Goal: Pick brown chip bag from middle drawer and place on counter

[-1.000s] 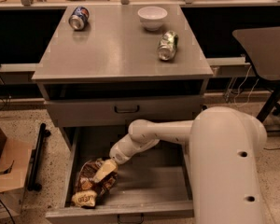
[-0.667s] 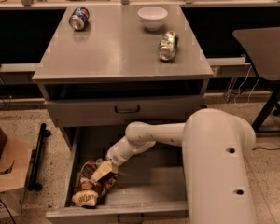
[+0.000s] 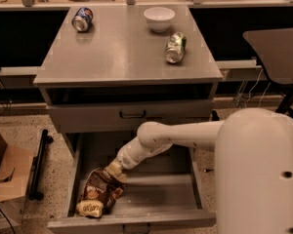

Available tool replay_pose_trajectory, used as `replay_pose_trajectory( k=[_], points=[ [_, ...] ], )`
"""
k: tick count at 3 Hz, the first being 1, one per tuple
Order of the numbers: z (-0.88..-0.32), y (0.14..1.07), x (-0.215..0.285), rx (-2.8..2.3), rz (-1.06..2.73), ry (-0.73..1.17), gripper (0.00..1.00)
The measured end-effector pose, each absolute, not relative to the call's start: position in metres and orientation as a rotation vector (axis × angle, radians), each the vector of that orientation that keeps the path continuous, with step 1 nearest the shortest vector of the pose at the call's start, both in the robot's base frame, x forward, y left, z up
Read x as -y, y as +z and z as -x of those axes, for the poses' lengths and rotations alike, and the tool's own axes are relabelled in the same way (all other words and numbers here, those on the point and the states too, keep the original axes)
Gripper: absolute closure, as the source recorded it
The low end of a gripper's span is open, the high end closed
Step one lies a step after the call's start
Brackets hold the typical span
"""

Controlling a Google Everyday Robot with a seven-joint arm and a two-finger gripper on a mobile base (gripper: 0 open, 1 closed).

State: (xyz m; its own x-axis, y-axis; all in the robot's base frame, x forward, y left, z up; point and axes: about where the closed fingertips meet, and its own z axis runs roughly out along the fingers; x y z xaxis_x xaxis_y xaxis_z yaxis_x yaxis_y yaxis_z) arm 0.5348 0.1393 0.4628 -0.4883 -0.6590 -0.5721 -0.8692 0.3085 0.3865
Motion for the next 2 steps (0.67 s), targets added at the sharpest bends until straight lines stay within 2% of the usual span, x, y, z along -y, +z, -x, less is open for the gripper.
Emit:
replay_pose_trajectory(
  k=[1, 2],
  points=[
    [-0.526, 0.527, -0.115, -2.219, 1.335, 0.831, 0.95],
    [-0.520, 0.585, -0.089, -2.171, 1.296, 0.684, 1.00]
  ],
)
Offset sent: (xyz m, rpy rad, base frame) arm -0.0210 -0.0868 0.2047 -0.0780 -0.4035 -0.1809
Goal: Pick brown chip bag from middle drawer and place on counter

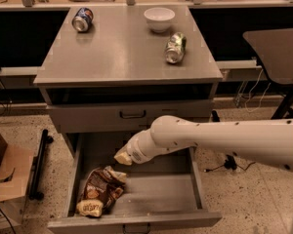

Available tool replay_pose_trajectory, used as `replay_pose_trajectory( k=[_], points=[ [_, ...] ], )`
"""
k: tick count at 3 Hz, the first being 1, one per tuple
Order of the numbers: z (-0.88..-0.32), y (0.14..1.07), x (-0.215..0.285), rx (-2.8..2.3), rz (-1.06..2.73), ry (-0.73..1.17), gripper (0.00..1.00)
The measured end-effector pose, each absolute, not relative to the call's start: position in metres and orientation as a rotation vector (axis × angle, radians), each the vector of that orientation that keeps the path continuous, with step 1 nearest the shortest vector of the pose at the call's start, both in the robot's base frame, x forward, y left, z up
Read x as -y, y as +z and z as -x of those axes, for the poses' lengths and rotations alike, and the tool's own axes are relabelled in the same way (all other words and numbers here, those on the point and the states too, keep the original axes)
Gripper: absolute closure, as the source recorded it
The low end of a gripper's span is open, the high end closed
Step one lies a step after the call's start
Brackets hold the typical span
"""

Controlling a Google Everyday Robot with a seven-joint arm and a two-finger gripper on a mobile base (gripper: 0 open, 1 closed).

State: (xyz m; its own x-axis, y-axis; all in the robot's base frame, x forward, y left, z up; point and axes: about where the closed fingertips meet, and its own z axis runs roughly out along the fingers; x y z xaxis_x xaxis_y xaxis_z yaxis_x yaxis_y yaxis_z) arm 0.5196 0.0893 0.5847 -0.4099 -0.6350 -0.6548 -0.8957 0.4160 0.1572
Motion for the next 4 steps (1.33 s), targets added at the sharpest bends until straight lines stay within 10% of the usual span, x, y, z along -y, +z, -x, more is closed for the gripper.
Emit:
replay_pose_trajectory(
  k=[2, 4],
  points=[
    [-0.528, 0.714, -0.043, -1.993, 1.298, 0.379, 1.00],
    [-0.532, 0.622, -0.062, -2.182, 1.316, 0.631, 0.51]
  ],
)
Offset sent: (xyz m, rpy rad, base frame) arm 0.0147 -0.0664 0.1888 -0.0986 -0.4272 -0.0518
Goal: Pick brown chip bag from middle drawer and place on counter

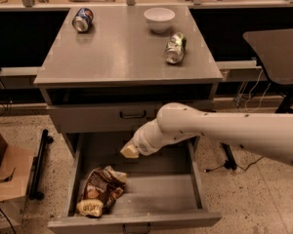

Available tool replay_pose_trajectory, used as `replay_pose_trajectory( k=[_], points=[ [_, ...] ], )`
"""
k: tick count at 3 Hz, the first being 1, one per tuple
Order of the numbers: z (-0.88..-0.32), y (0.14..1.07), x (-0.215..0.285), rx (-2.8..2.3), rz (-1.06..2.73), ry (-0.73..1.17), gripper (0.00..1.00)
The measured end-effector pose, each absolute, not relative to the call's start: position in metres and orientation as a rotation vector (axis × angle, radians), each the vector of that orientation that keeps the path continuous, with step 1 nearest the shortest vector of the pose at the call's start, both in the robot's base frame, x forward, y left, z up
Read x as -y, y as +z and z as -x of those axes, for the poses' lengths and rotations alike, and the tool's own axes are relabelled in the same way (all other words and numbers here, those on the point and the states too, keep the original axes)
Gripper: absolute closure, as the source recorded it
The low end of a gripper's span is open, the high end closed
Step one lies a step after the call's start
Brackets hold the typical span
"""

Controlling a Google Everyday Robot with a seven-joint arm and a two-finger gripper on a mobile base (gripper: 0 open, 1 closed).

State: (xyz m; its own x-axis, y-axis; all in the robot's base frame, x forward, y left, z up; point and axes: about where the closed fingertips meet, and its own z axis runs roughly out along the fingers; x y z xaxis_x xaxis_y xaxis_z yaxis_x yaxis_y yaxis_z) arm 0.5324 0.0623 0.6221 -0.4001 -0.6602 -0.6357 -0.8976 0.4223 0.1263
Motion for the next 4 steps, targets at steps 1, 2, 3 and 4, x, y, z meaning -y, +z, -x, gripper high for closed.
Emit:
replay_pose_trajectory(
  k=[1, 2, 3, 4],
  points=[
    [-0.520, 0.548, -0.094, -2.283, 1.367, 0.830, 0.27],
    [-0.508, 0.487, -0.116, -2.359, 1.384, 0.960, 0.04],
    [-0.508, 0.448, -0.127, -2.390, 1.375, 1.005, 0.03],
    [-0.506, 0.425, -0.136, -2.402, 1.372, 1.056, 0.25]
  ],
)
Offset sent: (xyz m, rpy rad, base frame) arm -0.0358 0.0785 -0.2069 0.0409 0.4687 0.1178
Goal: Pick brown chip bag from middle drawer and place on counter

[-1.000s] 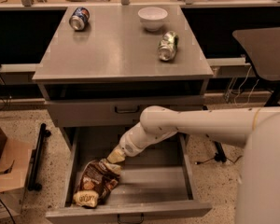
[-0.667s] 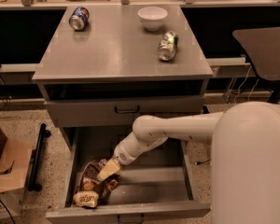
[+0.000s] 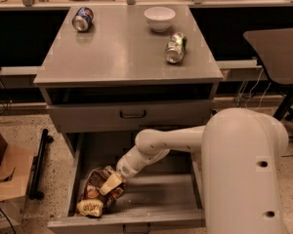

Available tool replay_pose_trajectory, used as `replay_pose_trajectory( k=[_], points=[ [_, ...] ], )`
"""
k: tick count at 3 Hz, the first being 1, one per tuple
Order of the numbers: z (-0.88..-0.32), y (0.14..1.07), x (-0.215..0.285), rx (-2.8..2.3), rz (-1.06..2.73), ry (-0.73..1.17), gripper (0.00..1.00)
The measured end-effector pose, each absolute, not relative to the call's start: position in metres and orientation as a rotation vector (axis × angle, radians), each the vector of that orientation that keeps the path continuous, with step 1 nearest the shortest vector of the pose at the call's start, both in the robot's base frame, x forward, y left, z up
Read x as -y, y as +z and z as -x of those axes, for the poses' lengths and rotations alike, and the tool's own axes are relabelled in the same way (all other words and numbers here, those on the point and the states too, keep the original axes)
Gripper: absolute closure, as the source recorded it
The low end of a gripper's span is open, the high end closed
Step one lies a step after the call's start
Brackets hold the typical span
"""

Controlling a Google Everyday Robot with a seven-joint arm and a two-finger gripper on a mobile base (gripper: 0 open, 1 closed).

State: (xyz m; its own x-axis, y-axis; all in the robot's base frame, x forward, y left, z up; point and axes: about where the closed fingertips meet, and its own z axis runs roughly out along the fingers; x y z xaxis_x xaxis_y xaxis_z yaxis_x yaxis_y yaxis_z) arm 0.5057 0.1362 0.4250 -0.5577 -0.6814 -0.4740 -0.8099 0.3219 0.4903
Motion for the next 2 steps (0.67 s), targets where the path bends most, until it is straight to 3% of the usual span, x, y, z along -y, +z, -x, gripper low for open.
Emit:
replay_pose_trajectory(
  k=[2],
  points=[
    [-0.5064, 0.4137, -0.1382, -2.415, 1.329, 1.056, 0.71]
  ],
)
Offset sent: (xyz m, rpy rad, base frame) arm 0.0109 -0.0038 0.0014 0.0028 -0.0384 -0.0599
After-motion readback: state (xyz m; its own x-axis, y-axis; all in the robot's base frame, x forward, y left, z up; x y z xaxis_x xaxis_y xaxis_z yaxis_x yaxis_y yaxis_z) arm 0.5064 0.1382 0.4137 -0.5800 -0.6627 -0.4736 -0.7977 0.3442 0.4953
